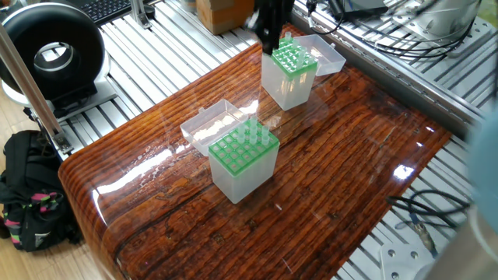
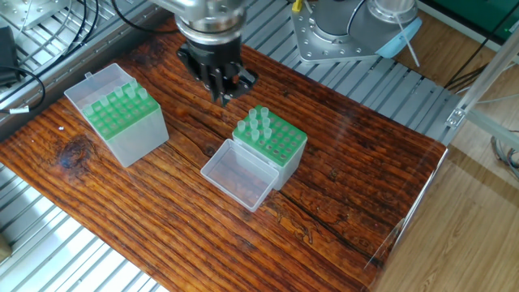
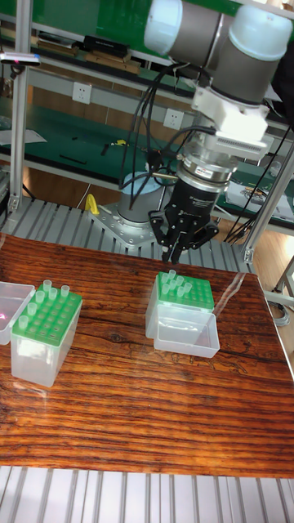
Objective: Transfer all large pipette tips from one holder to another
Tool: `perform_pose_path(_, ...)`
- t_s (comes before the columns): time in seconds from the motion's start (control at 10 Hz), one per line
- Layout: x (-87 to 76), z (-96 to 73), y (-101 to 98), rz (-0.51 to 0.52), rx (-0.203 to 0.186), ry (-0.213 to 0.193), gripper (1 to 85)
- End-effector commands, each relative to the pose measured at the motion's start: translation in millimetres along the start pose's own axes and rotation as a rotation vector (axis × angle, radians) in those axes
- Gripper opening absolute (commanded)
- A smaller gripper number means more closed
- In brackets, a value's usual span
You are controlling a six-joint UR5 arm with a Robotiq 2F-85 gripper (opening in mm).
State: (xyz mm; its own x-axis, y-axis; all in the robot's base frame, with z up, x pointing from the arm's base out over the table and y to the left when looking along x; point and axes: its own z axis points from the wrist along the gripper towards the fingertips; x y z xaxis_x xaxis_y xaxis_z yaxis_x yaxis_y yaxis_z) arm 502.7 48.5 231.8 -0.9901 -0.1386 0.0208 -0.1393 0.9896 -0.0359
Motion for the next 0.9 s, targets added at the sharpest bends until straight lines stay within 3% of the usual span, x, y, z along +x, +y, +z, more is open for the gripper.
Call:
perform_pose_path(0.0,7.4,0.0,8.4,-0.017,-0.002,0.020,21.3)
perform_pose_path(0.3,-0.3,0.1,7.4,0.065,0.002,-0.010,21.3)
perform_pose_path(0.5,-8.7,9.5,6.0,0.112,0.002,-0.072,21.3)
perform_pose_path(0.8,-5.4,28.7,19.0,0.144,-0.052,-0.090,23.7)
